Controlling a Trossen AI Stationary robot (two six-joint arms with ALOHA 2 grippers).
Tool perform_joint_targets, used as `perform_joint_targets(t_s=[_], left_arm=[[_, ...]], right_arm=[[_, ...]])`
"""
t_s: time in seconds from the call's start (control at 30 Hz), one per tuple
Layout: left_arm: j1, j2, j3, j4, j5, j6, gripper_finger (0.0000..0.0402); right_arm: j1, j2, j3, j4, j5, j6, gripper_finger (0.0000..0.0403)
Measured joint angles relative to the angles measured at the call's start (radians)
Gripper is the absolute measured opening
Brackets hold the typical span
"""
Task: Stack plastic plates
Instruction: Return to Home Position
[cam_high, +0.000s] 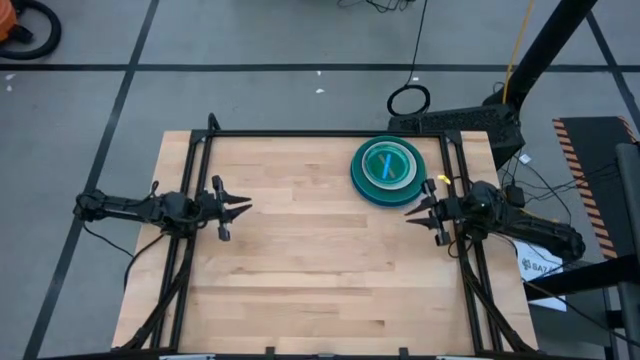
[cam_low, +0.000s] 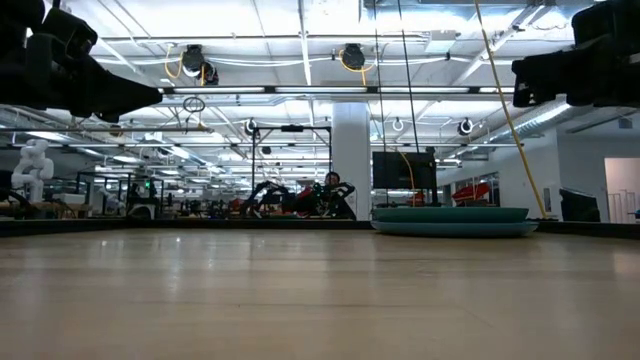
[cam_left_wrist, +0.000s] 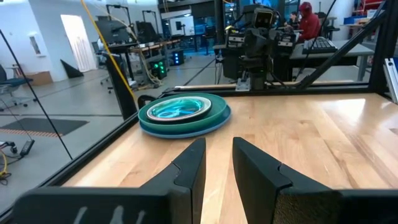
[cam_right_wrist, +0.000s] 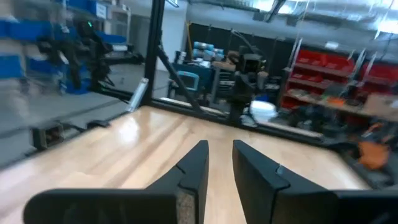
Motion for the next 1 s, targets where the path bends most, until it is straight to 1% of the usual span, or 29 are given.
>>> perform_joint_targets(t_s=[0.07,0.27,1.0], left_arm=[[0.0,0.0,0.0,0.0,0.0,0.0,0.0088],[0.0,0.0,0.0,0.0,0.0,0.0,0.0088],[0.0,0.0,0.0,0.0,0.0,0.0,0.0088]], right_arm=[[0.026,0.0,-0.011,-0.001,0.04,-0.05,0.0066],[0.034,0.006,-0.03,-0.012,0.094,-0.08,0.0066],[0.034,0.007,-0.033,-0.013,0.093,-0.083,0.0066]])
